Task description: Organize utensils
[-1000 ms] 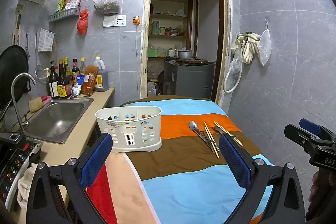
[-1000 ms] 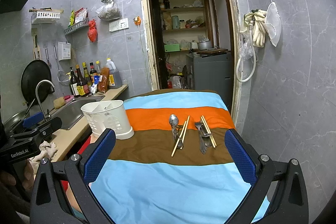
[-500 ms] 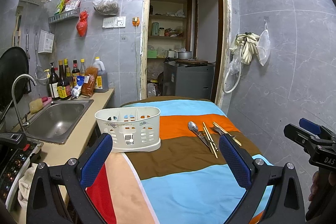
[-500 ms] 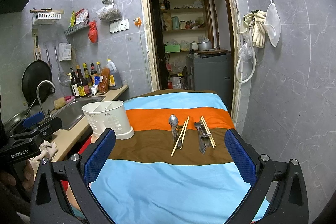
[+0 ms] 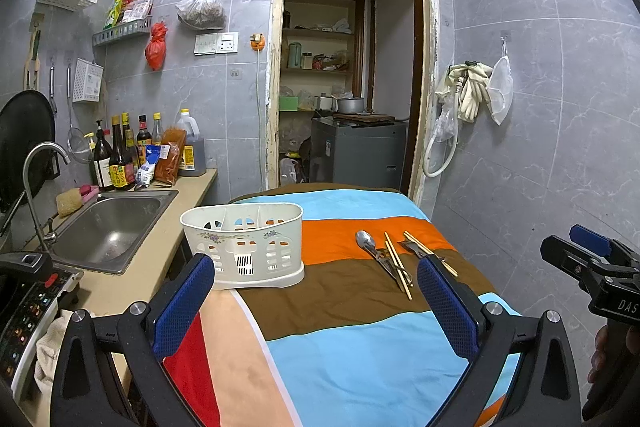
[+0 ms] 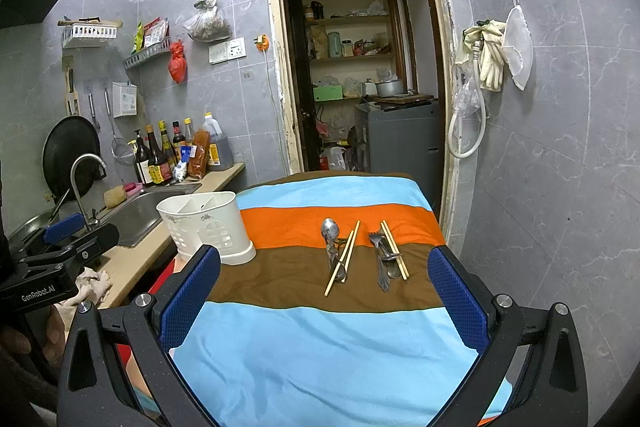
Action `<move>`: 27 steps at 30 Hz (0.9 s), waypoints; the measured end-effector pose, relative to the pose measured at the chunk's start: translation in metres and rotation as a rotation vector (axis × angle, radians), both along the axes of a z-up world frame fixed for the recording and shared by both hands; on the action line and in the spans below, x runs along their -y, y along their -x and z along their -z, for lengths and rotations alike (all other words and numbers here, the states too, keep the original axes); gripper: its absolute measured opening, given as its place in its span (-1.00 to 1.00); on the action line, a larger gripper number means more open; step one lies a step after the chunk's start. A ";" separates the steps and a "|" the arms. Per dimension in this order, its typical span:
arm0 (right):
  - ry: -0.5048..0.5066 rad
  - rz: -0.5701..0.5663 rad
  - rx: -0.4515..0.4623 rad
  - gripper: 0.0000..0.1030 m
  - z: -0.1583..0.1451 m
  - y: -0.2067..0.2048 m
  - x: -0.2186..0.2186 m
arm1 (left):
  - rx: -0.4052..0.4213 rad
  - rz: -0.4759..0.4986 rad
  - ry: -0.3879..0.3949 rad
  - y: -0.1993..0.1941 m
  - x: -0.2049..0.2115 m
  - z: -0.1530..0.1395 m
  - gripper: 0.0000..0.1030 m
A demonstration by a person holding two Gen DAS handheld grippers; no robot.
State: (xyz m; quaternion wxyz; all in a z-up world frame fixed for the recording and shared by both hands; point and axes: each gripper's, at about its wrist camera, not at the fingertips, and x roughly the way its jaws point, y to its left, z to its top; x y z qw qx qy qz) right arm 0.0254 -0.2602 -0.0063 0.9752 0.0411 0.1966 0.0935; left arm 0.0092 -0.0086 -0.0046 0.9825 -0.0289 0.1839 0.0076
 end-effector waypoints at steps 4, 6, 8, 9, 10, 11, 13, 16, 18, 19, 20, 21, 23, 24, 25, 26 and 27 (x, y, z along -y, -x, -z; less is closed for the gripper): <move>0.000 0.001 0.000 0.98 0.000 0.000 0.000 | 0.000 0.000 -0.001 0.001 0.000 0.000 0.98; 0.000 0.000 0.001 0.98 0.000 0.000 0.001 | 0.000 0.000 -0.001 0.000 0.000 0.000 0.98; 0.000 0.001 -0.001 0.98 0.000 0.000 0.001 | 0.000 0.000 -0.001 0.000 0.000 0.000 0.98; -0.001 -0.001 0.002 0.98 0.000 0.000 0.001 | 0.001 0.000 -0.001 0.001 0.000 0.000 0.98; 0.000 -0.001 0.002 0.98 0.000 0.000 0.001 | 0.001 0.000 -0.001 0.000 0.000 0.000 0.98; -0.001 -0.001 0.001 0.98 0.000 0.000 0.001 | 0.000 -0.001 -0.001 -0.001 0.001 0.000 0.98; -0.001 0.000 0.001 0.98 0.000 0.000 0.001 | 0.001 -0.001 -0.002 0.001 0.000 0.000 0.98; -0.001 -0.001 0.001 0.98 0.000 0.000 0.001 | 0.000 0.000 -0.002 0.001 0.000 0.000 0.98; -0.001 0.000 0.001 0.98 0.001 0.000 0.001 | -0.002 0.001 -0.002 0.000 0.013 0.003 0.98; -0.001 0.000 0.001 0.98 0.001 0.000 0.001 | -0.003 0.001 -0.002 -0.002 0.015 0.004 0.98; -0.001 -0.001 0.001 0.98 0.001 0.000 0.001 | -0.003 0.001 -0.002 -0.003 0.015 0.005 0.98; -0.001 -0.001 0.000 0.98 0.001 0.000 0.001 | -0.003 0.001 -0.002 -0.002 0.013 0.005 0.98; -0.001 0.000 0.001 0.98 0.001 0.000 0.001 | -0.003 0.001 -0.001 -0.003 0.015 0.006 0.98; -0.001 0.000 0.000 0.98 0.001 0.000 0.001 | -0.004 0.002 -0.001 -0.004 0.016 0.006 0.98; -0.002 0.001 0.000 0.98 0.001 0.000 0.001 | -0.004 0.002 -0.002 -0.004 0.018 0.007 0.98; -0.001 0.001 0.001 0.98 0.001 0.000 0.001 | -0.004 0.002 -0.002 -0.004 0.018 0.007 0.98; -0.001 0.001 0.000 0.98 0.001 0.000 0.001 | -0.004 0.002 -0.002 -0.005 0.018 0.007 0.98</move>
